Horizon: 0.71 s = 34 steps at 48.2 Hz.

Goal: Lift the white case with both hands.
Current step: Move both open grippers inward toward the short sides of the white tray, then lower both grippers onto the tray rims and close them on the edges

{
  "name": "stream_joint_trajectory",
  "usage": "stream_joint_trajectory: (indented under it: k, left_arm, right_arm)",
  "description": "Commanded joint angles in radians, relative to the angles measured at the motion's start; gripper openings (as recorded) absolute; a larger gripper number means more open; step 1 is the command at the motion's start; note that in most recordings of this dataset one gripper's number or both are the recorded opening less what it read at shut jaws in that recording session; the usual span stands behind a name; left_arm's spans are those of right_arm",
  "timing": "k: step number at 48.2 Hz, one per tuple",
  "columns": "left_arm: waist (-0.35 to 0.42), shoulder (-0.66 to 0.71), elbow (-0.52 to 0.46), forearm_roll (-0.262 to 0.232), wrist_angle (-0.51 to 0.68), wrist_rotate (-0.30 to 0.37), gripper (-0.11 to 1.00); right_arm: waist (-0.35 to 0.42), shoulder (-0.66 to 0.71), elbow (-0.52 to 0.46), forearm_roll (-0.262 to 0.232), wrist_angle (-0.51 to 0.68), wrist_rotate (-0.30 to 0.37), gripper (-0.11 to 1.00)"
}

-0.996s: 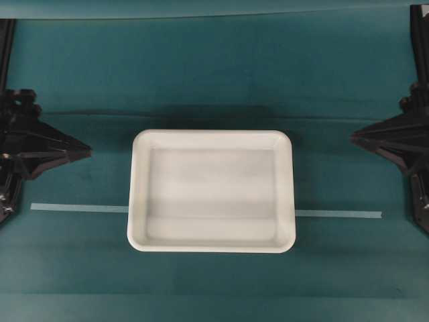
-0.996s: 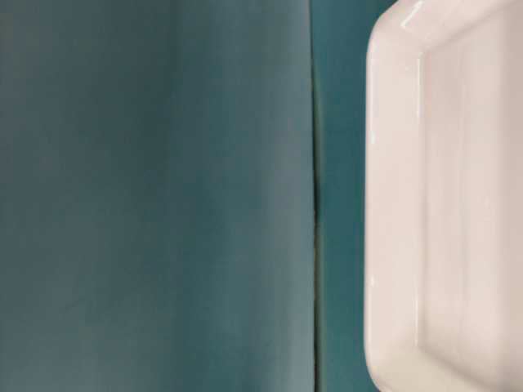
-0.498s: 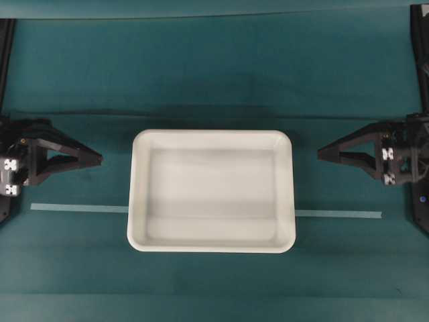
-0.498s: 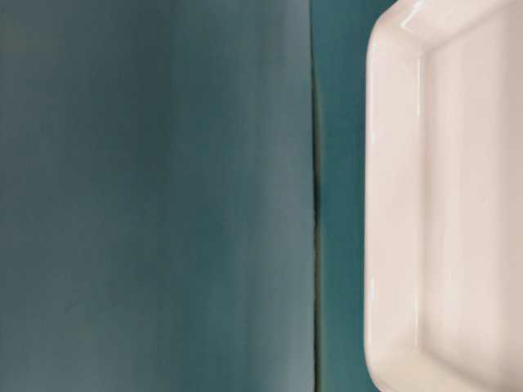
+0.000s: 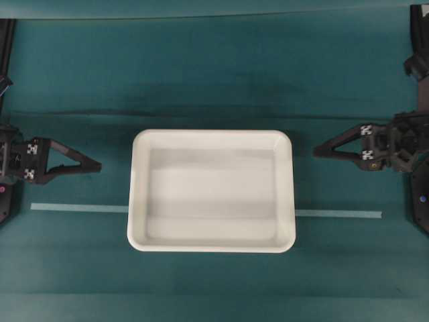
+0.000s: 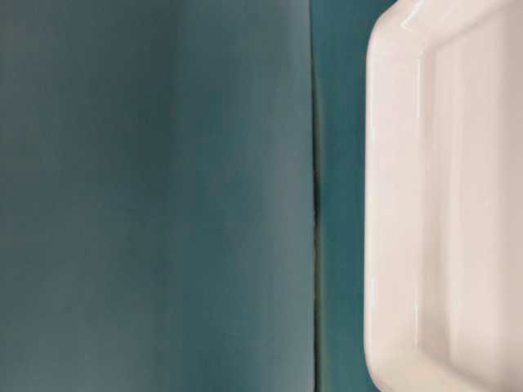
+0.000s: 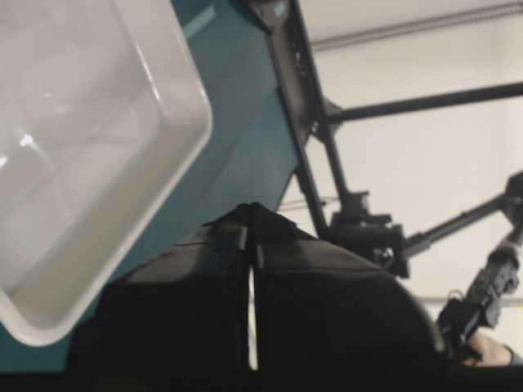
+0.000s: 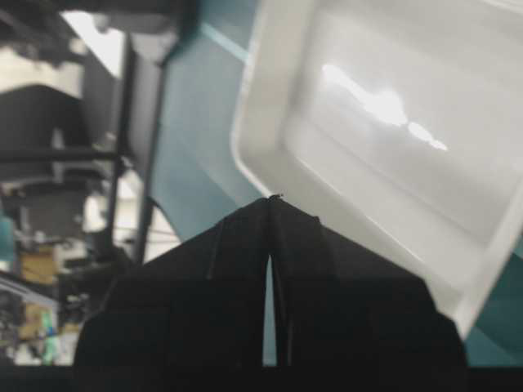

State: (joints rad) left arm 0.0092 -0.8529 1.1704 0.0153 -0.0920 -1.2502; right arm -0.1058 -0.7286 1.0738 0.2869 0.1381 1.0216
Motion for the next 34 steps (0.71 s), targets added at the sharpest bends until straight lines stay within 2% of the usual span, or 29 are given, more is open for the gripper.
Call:
stream_joint_trajectory:
  k: [1,5,10,13,17,22,26,34]
  left_arm:
    - [0.005,0.018,-0.009,0.003,-0.003,0.002,-0.03]
    - [0.005,0.023,-0.009,0.003,-0.002,-0.002,0.01]
    - [0.005,0.026,-0.009,0.003,0.002,-0.006,0.15]
    - [0.005,0.034,-0.009,0.003,0.012,-0.009,0.30]
    - [0.002,0.048,-0.009,0.003,0.040,-0.012,0.56]
    - [-0.006,0.060,-0.008,0.003,0.061,-0.015,0.85]
    - [-0.006,0.074,0.011,0.005,0.063,-0.014,0.98]
    - [0.000,0.107,0.064,0.012,0.020,-0.008,0.98]
  right_arm:
    - [0.011,0.041,-0.009,0.002,0.000,0.002,0.02]
    - [0.017,0.063,-0.008,0.003,-0.003,0.003,0.08]
    - [0.021,0.092,-0.008,0.005,0.000,0.012,0.30]
    - [0.021,0.110,-0.009,0.002,-0.003,0.006,0.46]
    - [0.025,0.133,-0.008,-0.006,-0.011,-0.002,0.70]
    - [0.025,0.163,0.009,-0.014,-0.025,-0.003,0.90]
    - [0.026,0.179,0.026,-0.012,-0.040,0.003,0.94]
    - [0.043,0.222,0.060,-0.011,-0.121,0.008,0.94]
